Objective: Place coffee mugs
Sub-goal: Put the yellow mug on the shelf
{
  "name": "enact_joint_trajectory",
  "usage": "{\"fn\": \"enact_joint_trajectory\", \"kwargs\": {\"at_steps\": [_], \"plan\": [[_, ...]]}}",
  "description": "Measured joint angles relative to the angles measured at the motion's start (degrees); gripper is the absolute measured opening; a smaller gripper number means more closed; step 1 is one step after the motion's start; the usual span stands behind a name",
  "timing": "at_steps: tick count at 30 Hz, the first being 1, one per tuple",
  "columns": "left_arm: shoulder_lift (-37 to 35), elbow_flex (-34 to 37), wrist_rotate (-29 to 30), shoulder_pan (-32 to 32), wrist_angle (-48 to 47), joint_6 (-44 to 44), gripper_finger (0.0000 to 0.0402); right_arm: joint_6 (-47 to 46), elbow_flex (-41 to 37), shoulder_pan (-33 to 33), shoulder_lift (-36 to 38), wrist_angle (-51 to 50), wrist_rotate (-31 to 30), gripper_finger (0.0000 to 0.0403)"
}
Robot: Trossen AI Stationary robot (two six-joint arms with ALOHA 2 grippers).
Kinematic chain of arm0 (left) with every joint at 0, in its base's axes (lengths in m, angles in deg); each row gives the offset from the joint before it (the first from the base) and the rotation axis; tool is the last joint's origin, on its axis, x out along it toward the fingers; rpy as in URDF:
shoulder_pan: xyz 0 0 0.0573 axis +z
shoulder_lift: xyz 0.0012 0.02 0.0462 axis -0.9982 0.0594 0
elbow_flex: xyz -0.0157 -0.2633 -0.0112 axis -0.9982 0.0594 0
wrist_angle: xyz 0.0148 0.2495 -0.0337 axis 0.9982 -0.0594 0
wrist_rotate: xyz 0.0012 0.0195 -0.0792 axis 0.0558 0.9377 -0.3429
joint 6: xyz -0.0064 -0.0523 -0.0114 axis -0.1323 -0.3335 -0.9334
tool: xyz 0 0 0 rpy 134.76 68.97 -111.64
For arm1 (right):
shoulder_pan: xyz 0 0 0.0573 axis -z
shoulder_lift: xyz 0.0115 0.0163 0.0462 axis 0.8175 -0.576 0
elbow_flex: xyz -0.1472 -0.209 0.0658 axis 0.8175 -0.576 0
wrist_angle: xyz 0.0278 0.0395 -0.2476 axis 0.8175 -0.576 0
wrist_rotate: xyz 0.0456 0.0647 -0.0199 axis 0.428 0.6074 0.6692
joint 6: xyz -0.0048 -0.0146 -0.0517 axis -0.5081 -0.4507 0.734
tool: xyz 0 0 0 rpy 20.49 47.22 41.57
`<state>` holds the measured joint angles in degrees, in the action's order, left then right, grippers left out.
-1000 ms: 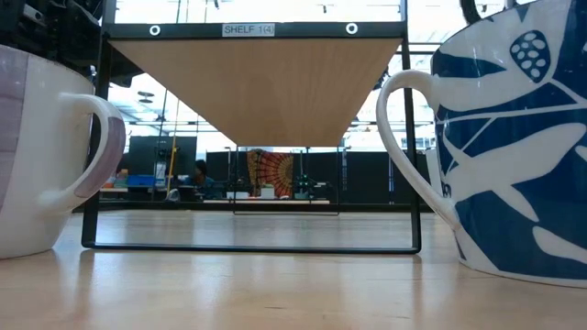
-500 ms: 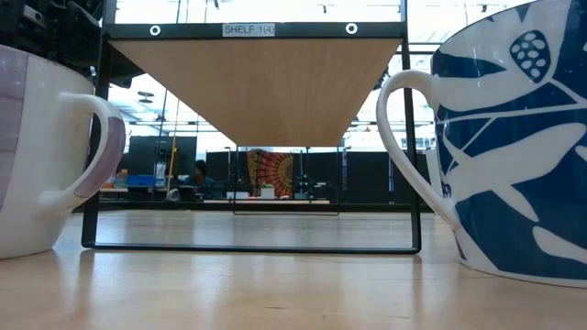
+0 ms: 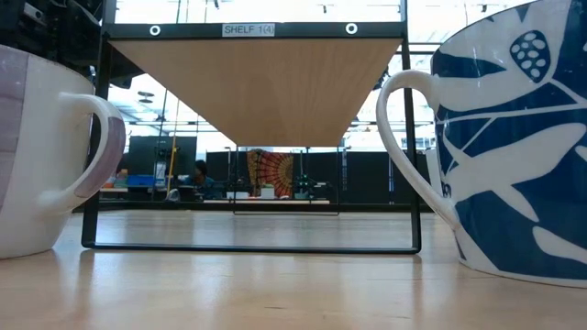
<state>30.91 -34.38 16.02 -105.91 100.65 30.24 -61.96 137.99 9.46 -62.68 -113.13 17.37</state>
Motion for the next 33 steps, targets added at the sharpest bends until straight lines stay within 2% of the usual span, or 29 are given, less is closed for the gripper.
{"fn": "enact_joint_trajectory", "kwargs": {"at_steps": [3,7,11,16,19,24,33], "plan": [[0.02,0.0,0.02,0.01,-0.26,-0.74,0.0172,2.48,0.12,-0.59,-0.28,6.46,2.91,0.0169],[0.0,0.0,0.0,0.0,-0.37,-1.44,0.0172,5.04,3.27,-3.01,-3.22,3.7,6.95,0.0162],[0.02,0.0,-0.01,0.0,-0.14,-1.48,0.0172,7.4,6.67,-7.79,-5.47,-1.55,3.45,0.0154],[0.0,0.0,0.02,0.02,0.07,-1.48,0.0172,10.12,6.22,-14.41,-6.35,0.0,-0.47,0.0152],[0.01,0.0,-0.01,0.01,0.07,-1.48,0.0172,4.29,5.52,-16.62,-7.55,1.06,-1.36,0.0152],[0.0,0.0,-0.01,0.0,0.05,-1.46,0.0172,-5.92,5.32,-18.38,-9.83,4.29,0.92,0.0151],[0.0,0.0,-0.01,0.0,0.05,-1.46,0.0172,-11.06,5.22,-21.45,-16.12,13.72,-1.65,0.0151]]}}
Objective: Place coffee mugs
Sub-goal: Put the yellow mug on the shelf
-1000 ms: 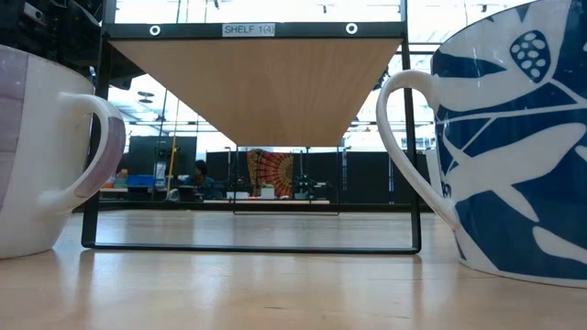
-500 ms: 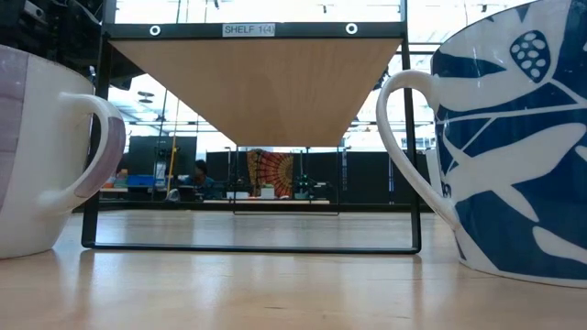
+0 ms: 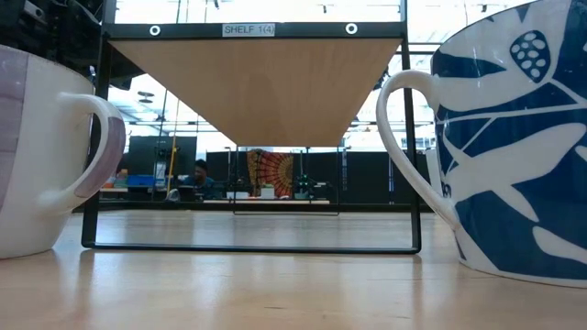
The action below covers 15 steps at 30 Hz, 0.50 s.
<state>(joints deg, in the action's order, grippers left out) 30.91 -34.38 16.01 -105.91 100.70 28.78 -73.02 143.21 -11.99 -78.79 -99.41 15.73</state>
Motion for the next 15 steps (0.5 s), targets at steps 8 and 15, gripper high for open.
{"fn": "enact_joint_trajectory", "kwargs": {"at_steps": [8,15], "plan": [[0.0,0.0,0.0,0.0,0.14,0.46,0.0172,-4.25,-0.02,-1.1,-4.42,1.17,-2.09,0.0151],[0.02,0.0,0.0,0.0,0.44,1.28,0.0172,-7.52,-0.02,-1.06,-4.5,2.24,-8.07,0.0151]]}}
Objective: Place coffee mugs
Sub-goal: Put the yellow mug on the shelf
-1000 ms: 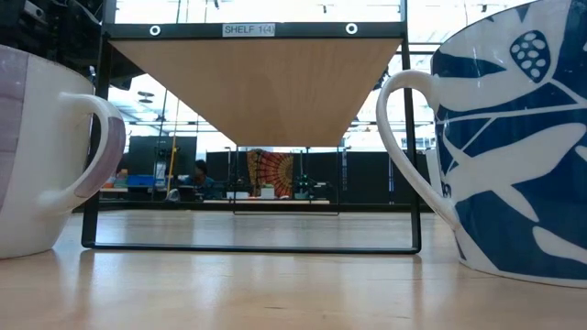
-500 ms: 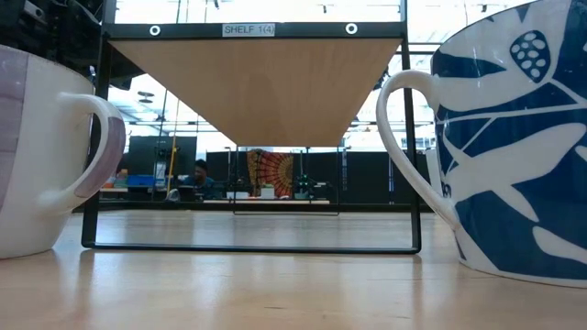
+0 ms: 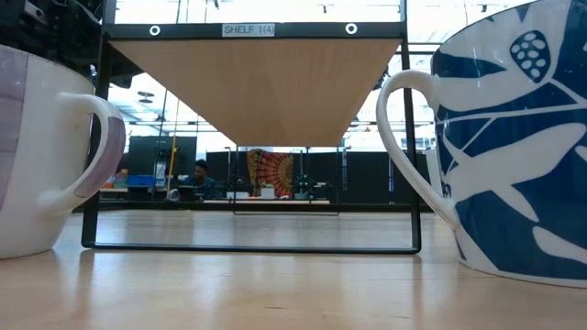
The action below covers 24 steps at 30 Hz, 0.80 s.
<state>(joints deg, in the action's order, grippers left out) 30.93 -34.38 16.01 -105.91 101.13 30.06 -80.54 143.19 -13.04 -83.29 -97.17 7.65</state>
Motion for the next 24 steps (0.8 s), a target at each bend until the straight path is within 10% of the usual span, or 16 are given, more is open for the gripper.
{"fn": "enact_joint_trajectory", "kwargs": {"at_steps": [24], "plan": [[-0.02,0.0,0.0,0.0,0.57,0.86,0.0172,15.31,0.0,13.48,0.0,5.48,-3.77,0.0151]]}}
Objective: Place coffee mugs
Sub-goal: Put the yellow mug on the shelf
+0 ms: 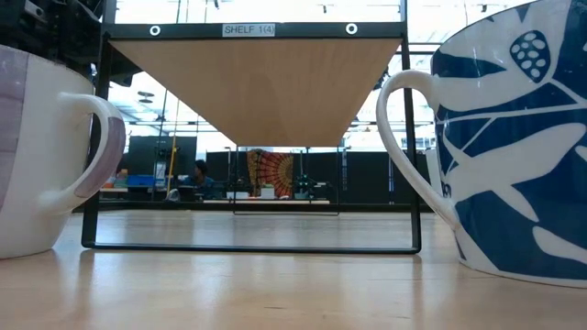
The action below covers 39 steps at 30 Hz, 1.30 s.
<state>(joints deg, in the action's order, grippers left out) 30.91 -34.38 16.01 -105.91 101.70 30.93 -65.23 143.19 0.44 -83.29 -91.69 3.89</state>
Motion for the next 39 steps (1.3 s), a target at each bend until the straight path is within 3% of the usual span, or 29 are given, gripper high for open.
{"fn": "enact_joint_trajectory", "kwargs": {"at_steps": [6,12,17,22,29,39], "plan": [[0.01,0.0,0.0,0.0,-0.02,-0.04,0.0172,8.11,0.11,3.88,0.14,2.6,3.44,0.0151],[0.02,0.0,0.0,0.0,-0.06,-0.52,0.0172,19.5,3.09,4.25,0.66,-4.01,5.98,0.0151],[0.0,0.0,0.0,0.0,-0.08,-0.56,0.0172,22.12,3.8,3.26,0.84,-14.81,4.39,0.0159],[0.0,0.0,0.0,0.0,-0.09,-0.59,0.0172,29.93,3.8,3.77,0.87,-21.97,5.11,0.0197],[0.01,0.01,-0.02,0.0,-0.57,-2.38,0.0172,48.49,3.8,7.61,0.98,-25.68,1.93,0.0252],[0.0,0.0,-0.02,0.0,-0.68,-3.81,0.0172,65.95,1.95,12.74,7.08,-27.91,0.19,0.024]]}}
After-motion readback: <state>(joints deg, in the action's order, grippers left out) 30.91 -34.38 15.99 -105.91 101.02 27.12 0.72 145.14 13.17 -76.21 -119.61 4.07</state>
